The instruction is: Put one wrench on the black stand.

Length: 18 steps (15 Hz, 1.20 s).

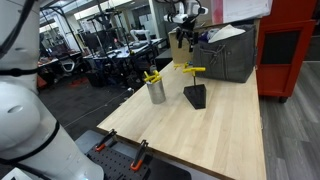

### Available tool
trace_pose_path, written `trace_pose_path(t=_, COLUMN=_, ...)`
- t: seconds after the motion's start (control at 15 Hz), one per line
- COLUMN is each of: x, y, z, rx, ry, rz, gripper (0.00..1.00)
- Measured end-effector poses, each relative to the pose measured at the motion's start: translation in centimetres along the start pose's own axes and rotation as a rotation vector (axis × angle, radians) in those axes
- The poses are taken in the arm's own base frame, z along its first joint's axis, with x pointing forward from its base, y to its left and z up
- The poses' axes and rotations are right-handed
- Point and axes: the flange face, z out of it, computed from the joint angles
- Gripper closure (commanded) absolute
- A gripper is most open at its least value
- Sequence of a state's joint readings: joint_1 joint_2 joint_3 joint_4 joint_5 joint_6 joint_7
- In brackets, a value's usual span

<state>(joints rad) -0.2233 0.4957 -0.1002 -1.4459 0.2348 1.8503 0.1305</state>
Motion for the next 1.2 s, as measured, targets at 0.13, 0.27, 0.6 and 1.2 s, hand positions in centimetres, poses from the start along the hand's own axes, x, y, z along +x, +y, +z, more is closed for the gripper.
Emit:
trace_pose_path(t=0.13, x=-1.1, y=-1.1, z=-0.3, rx=-0.041, ry=-0.025, rz=-0.1, gripper=0.0)
trace_pose_path(t=0.27, x=-2.0, y=-1.9, z=-0.5, rx=-0.094, ry=-0.044, rz=-0.2, gripper=0.0)
trace_pose_path(t=0.6, x=-3.4, y=-2.6, z=-0.5, rx=-0.229, ry=-0.07, rz=-0.436, gripper=0.0)
trace_pose_path(t=1.2, x=-6.9, y=-1.8, z=-3.1, rx=-0.212, ry=-0.085, rz=-0.711, gripper=0.0)
